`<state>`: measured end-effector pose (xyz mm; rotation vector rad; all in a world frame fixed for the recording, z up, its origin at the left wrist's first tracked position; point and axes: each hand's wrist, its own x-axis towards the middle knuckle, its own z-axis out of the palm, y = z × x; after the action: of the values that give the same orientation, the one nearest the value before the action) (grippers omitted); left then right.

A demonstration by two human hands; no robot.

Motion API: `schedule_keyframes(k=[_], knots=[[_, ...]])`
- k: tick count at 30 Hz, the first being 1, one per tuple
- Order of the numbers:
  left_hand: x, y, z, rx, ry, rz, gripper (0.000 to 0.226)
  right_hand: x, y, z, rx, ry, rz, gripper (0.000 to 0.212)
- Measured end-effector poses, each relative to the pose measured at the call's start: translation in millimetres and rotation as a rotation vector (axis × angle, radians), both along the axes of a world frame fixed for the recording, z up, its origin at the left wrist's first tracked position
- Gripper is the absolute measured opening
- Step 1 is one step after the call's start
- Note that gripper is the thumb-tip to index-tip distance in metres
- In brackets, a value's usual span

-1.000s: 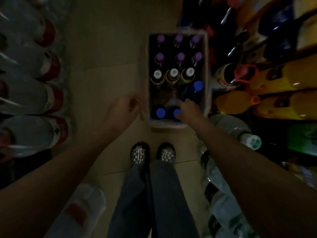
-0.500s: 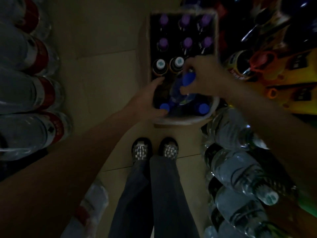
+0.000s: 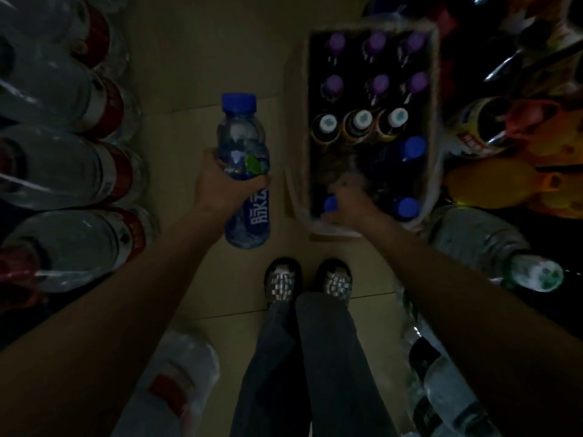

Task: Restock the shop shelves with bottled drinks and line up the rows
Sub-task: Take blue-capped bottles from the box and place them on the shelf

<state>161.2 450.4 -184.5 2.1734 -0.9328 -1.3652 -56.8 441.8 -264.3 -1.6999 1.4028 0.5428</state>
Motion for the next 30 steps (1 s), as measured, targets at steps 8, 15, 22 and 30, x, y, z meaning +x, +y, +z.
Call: schedule_keyframes(k=[8, 15, 22, 30], knots=[[-1, 24, 22, 0.038, 0.031, 0.010, 0.068, 4, -15, 37, -0.181, 0.055, -0.046, 0.053], [-39, -20, 194, -0.150, 0.132, -0.033, 0.061, -34, -57, 268, -0.539, -0.028, -0.091, 0.056], [-88, -48, 429, -0.435, 0.195, -0.250, 0.060, -93, -32, 558, -0.920, -0.171, -0.379, 0.045], [-157, 56, 633, -0.738, 0.290, -0.568, 0.064, -148, 167, 806, -1.576, -0.282, -0.753, 0.035]])
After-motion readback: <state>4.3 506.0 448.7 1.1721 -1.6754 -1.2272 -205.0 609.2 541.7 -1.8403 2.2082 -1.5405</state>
